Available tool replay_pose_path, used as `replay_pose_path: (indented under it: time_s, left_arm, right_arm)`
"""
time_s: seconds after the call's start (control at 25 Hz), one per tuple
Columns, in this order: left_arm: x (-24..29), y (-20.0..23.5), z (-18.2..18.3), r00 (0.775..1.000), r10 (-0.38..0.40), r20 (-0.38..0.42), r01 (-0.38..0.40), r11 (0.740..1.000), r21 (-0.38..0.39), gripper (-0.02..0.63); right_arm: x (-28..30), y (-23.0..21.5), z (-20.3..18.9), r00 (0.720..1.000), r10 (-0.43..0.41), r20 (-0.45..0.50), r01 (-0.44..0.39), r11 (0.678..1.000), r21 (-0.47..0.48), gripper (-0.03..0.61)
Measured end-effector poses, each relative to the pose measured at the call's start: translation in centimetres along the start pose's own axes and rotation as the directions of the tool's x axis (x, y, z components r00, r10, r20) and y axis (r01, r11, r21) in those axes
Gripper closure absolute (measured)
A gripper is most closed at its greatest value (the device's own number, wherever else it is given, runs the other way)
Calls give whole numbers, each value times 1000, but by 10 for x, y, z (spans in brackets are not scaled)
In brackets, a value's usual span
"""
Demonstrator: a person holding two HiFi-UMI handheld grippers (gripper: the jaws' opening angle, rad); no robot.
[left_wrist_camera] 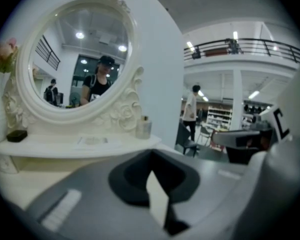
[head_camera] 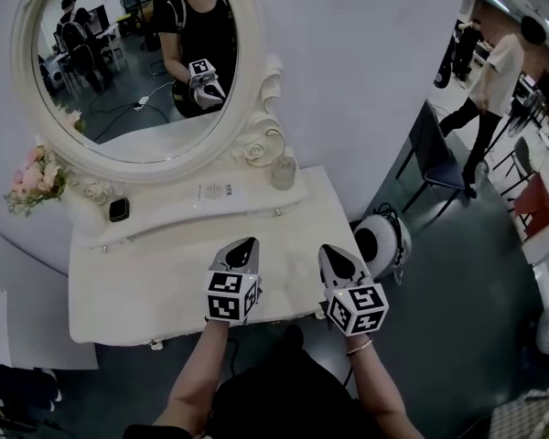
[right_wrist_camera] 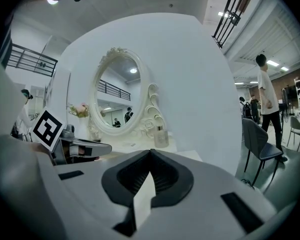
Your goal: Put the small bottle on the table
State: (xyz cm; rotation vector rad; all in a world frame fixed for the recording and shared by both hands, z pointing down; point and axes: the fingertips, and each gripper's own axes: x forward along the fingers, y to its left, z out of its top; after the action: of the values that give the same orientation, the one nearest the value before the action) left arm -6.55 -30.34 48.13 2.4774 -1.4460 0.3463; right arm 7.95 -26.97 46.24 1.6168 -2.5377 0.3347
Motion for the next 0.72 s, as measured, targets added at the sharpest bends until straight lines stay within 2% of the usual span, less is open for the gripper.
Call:
replay_pose_path:
  time_s: [0.72]
  left_arm:
    - [20, -14, 7, 1000, -18, -4, 18, 1000, -3, 606]
  right_arm:
    - [-3, -20, -1, 1000, -15, -2, 15, 1000, 22, 575]
